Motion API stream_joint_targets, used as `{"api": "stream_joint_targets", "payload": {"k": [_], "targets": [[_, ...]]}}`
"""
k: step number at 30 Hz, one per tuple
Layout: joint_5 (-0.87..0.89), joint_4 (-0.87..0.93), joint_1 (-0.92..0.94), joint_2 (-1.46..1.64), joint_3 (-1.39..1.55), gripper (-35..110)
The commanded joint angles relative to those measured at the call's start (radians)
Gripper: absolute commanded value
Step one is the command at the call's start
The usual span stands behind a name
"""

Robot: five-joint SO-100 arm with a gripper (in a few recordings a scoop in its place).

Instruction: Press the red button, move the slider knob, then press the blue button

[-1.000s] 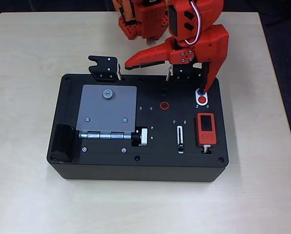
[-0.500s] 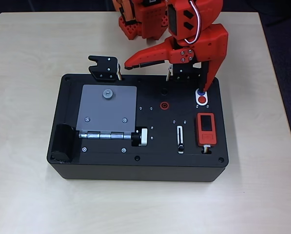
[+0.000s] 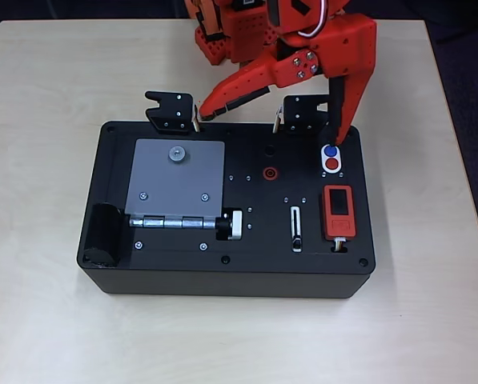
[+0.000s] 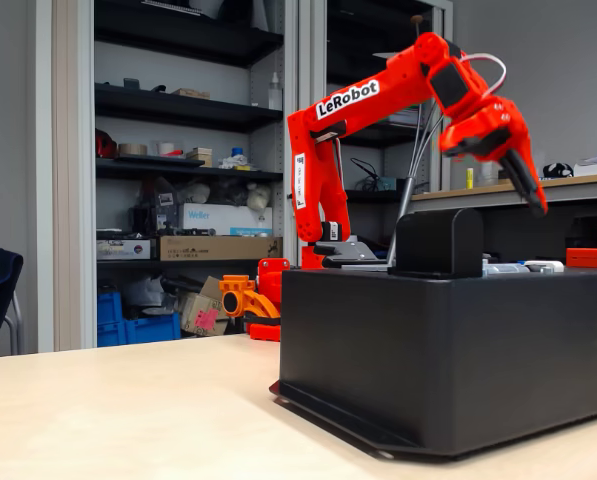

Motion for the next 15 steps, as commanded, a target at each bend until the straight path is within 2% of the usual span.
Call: {"api": "stream_joint_targets", "payload": {"k": [1,9,15], "targets": [[-0.017,0.017,0.035,0.086,-0.018,55],[-0.074,-0.091,0.109,0.232,0.126,25],[-0.051,-0.187,0.129,0.374,0.268,8]]}}
